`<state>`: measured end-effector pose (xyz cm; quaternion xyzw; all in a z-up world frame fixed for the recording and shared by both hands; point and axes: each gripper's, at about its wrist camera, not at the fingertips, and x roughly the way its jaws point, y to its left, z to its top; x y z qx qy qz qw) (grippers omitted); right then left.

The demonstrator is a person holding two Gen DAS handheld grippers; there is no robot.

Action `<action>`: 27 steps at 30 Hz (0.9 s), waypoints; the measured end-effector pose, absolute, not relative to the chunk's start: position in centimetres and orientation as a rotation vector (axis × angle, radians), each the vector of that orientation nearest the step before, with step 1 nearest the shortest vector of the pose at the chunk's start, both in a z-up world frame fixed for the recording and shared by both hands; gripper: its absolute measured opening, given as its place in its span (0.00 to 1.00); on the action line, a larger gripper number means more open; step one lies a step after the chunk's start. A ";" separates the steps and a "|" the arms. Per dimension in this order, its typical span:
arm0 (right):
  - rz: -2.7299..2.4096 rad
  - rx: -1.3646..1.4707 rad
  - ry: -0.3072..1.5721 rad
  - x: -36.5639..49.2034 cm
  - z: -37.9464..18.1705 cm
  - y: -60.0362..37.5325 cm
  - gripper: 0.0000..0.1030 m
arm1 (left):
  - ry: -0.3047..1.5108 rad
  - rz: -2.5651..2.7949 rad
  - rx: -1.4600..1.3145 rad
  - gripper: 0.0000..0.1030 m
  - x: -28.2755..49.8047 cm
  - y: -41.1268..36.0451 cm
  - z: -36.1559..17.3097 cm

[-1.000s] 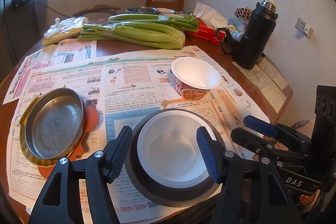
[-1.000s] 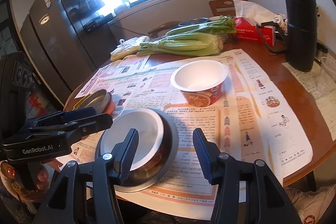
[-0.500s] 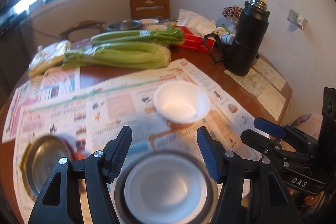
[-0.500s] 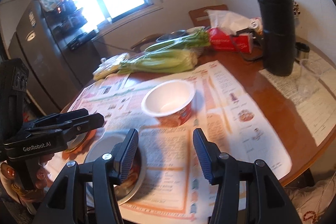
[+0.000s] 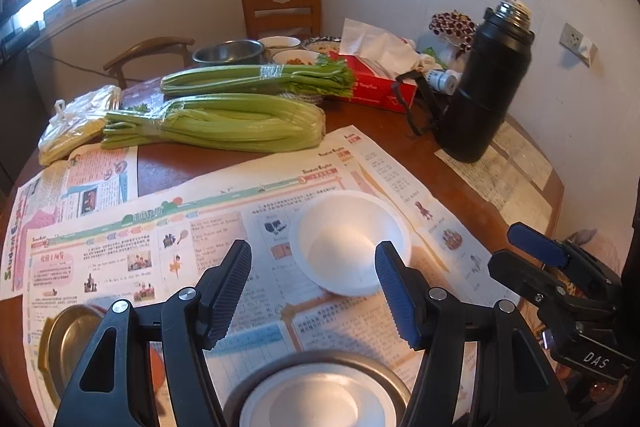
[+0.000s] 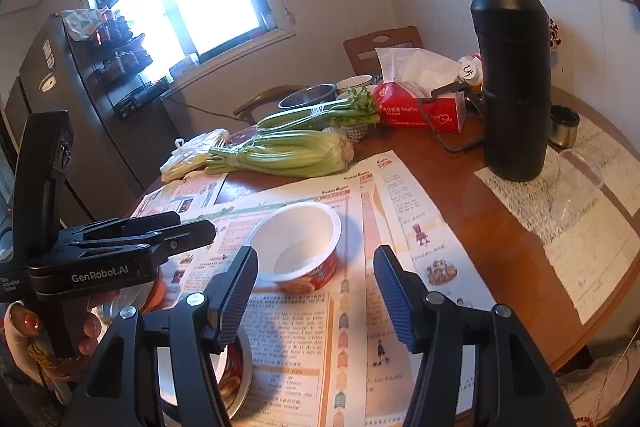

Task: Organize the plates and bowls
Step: 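Grasp the rim of the red-printed white paper bowl with the left tool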

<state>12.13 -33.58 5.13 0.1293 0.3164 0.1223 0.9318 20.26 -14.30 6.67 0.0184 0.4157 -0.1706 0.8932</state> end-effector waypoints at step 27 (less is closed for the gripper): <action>0.253 0.265 0.851 20.1 -1.6 -30.1 0.58 | 1.110 -0.383 -0.012 0.64 28.5 -14.5 -1.5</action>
